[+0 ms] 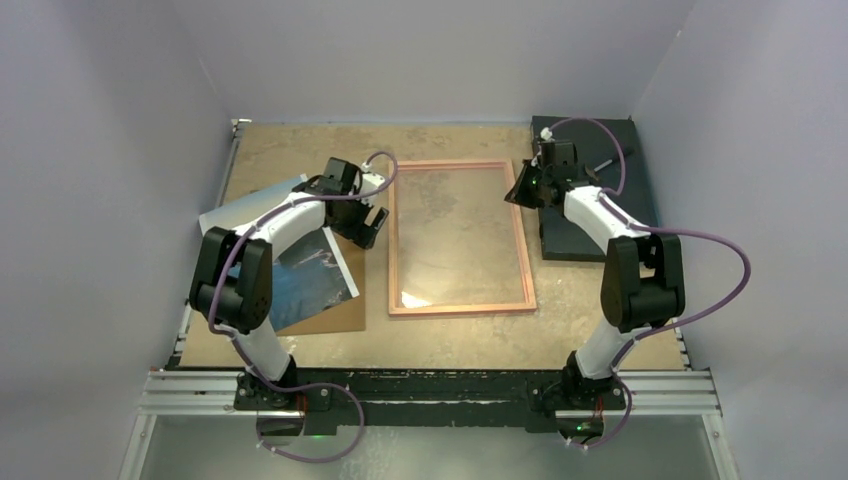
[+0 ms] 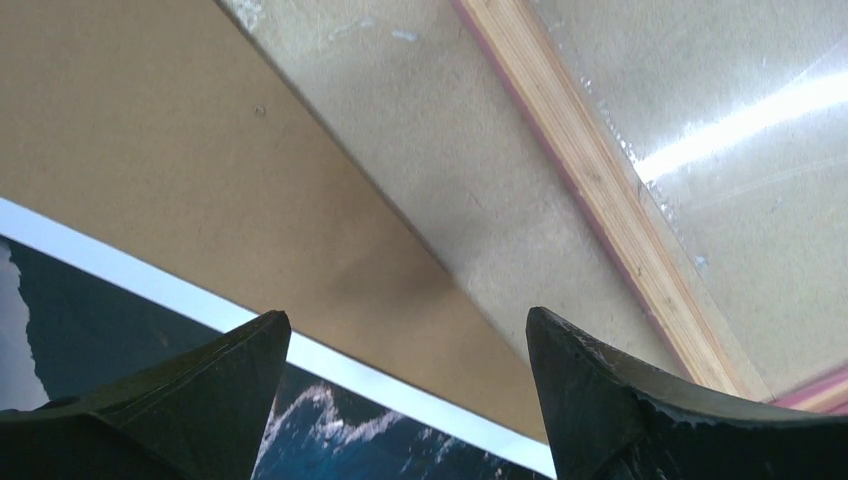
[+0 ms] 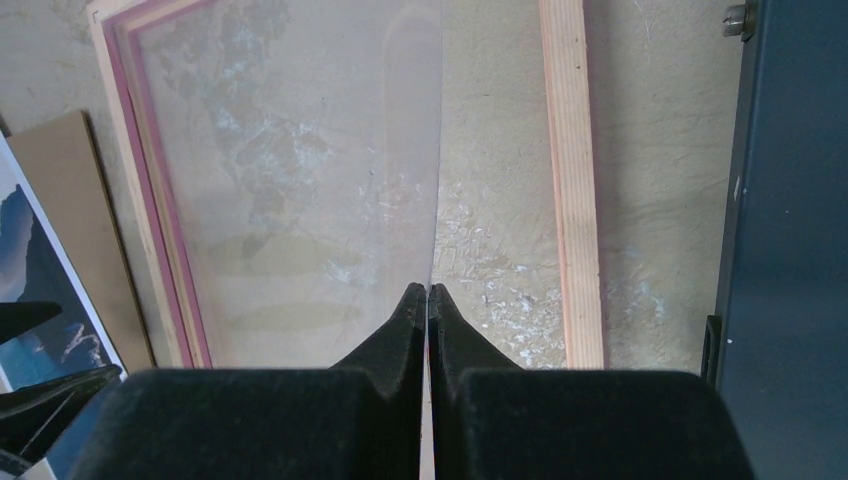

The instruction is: Put the photo into the frame

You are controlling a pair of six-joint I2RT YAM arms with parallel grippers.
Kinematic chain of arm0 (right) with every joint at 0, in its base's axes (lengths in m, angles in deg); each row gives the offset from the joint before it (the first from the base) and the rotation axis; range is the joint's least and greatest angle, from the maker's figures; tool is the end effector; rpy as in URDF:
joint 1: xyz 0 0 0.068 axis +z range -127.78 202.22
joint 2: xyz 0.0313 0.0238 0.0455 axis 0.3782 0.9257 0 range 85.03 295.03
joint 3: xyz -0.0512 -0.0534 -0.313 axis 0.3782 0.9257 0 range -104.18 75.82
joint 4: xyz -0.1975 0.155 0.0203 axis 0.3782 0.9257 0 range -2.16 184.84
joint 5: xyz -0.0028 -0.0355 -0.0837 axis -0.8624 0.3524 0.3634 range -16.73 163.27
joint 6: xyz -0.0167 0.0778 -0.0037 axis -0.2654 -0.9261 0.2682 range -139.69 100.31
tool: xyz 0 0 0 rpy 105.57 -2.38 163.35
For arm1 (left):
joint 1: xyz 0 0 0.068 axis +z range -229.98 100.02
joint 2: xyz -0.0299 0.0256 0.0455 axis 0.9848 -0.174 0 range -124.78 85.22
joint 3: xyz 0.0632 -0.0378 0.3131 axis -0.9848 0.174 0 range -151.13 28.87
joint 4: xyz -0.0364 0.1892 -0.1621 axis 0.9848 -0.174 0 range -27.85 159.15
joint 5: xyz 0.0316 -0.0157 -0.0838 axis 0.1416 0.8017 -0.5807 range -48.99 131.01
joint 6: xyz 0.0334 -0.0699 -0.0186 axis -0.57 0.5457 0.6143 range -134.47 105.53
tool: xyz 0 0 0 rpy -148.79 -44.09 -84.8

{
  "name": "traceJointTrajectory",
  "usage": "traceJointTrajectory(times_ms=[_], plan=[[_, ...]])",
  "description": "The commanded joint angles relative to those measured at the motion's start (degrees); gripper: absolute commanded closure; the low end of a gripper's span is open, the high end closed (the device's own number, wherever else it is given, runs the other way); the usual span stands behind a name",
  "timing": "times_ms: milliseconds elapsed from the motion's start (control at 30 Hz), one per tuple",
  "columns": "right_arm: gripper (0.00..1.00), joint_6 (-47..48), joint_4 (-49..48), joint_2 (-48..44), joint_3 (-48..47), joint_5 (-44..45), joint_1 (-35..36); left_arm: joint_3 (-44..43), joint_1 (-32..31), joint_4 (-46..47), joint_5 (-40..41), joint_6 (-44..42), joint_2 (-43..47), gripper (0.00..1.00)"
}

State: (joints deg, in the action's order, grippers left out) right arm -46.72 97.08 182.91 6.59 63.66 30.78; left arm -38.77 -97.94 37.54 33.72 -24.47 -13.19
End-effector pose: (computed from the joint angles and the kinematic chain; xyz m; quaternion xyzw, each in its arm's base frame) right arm 0.4034 0.0722 0.2779 0.1074 0.8895 0.2054 0.3937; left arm 0.3437 -0.1206 0.2300 0.2488 0.9368 -0.0782 0.2333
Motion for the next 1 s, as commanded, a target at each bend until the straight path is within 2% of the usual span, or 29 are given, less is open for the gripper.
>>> traceJointTrajectory(times_ms=[0,300,700,967], plan=[[1.00,-1.3,-2.0,-2.4,1.9,1.1,-0.1,1.0,-1.5,8.1,1.8,0.5,-0.7,0.14],[1.00,-4.7,-2.9,-4.9,6.0,4.4,-0.1,5.8,-3.7,16.3,2.9,0.0,-2.1,0.19],[1.00,-3.4,-5.5,-4.2,6.5,-0.1,-0.1,5.2,-3.9,16.1,2.3,0.2,-4.5,0.20],[1.00,-4.8,-3.3,-5.9,6.5,1.3,-0.1,4.6,-3.9,16.2,2.6,1.2,-5.7,0.24]])
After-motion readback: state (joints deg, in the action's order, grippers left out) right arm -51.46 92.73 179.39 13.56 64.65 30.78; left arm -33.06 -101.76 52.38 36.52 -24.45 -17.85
